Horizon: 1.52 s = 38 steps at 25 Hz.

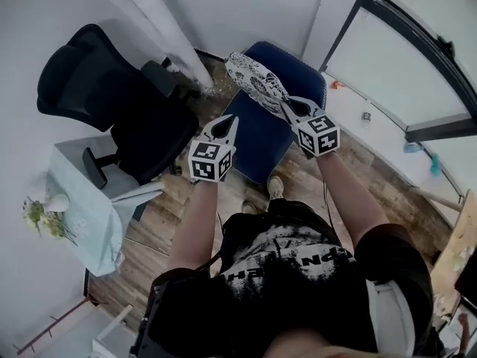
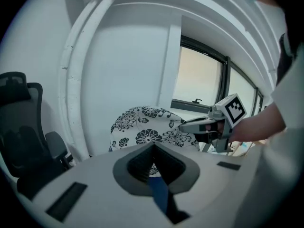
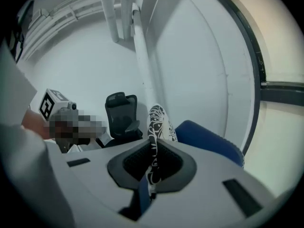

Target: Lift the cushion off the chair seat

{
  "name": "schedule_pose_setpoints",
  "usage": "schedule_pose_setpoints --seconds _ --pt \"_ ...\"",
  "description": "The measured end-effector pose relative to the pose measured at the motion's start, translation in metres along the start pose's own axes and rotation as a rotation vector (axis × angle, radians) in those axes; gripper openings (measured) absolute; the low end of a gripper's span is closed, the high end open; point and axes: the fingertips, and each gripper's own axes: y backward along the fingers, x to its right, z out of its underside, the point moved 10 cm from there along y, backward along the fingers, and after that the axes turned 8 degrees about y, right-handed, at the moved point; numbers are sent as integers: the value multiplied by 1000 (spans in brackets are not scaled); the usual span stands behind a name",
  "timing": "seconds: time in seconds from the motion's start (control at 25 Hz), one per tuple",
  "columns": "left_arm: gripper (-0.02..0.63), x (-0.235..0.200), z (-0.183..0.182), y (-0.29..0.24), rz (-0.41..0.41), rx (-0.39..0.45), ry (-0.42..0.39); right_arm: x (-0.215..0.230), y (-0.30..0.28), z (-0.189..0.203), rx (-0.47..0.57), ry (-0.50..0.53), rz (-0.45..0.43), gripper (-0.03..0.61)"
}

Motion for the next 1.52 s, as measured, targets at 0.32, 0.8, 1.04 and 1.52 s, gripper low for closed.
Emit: schedule_pose_setpoints --seconds 0.32,0.8,1.04,1.52 --pt "12 7 -37 12 -39 106 -27 4 24 -49 118 17 -27 31" --pt "12 9 -64 28 -82 189 -50 4 34 -97 216 122 -76 31" --pt "12 4 -71 36 -97 208 -53 -1 30 -100 211 138 -86 31" --pt "12 6 -73 35 -109 228 -43 -7 27 -102 215 146 -116 29"
